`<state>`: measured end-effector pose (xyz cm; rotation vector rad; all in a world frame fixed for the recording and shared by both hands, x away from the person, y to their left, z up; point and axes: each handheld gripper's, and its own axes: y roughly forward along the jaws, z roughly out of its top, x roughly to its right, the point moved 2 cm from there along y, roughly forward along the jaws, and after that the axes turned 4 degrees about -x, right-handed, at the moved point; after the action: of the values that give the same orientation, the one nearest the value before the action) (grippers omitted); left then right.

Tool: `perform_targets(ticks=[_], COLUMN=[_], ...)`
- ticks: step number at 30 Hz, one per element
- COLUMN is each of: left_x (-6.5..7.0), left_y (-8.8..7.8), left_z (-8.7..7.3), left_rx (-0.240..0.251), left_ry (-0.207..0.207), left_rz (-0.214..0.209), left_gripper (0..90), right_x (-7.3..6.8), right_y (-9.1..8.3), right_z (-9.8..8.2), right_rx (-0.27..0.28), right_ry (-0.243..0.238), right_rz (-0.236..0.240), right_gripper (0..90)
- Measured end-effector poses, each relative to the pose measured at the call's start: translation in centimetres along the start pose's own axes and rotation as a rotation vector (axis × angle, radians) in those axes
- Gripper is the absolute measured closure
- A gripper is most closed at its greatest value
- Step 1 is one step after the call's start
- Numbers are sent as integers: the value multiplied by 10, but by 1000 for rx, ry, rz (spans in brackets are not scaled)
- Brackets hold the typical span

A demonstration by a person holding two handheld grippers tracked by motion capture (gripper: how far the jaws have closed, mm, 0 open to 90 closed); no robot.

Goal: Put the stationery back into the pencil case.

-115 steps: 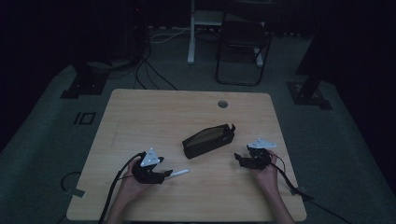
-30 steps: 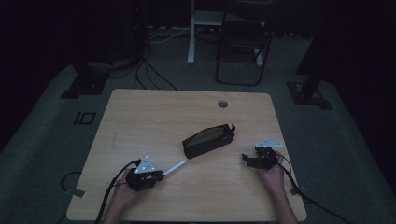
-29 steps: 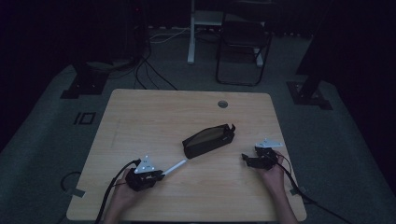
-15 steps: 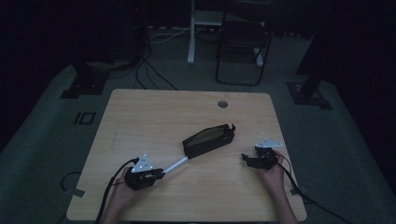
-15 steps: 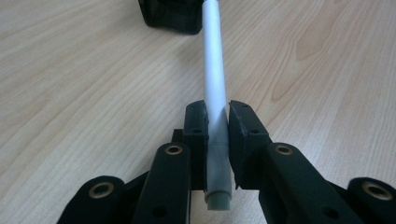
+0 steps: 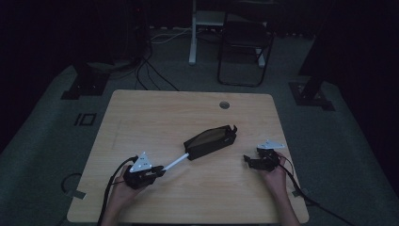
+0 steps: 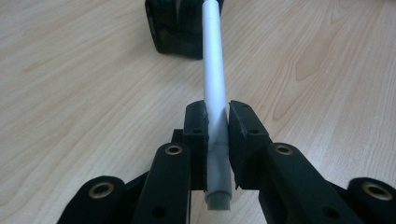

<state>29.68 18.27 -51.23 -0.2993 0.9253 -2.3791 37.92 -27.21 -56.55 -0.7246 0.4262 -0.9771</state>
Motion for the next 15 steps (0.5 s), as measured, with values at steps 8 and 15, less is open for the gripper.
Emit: perform_targets(ticks=[8, 15], left_x=[-2, -3], left_y=[-3, -5], left_z=[5, 12], left_rx=[10, 15], left_ry=[8, 22], left_rz=[8, 11], left_gripper=[787, 787], right_x=[0, 0], right_y=[0, 0], right_z=[0, 0], right_rx=[0, 0], right_ry=[0, 0], right_rz=[0, 0], right_gripper=[252, 252])
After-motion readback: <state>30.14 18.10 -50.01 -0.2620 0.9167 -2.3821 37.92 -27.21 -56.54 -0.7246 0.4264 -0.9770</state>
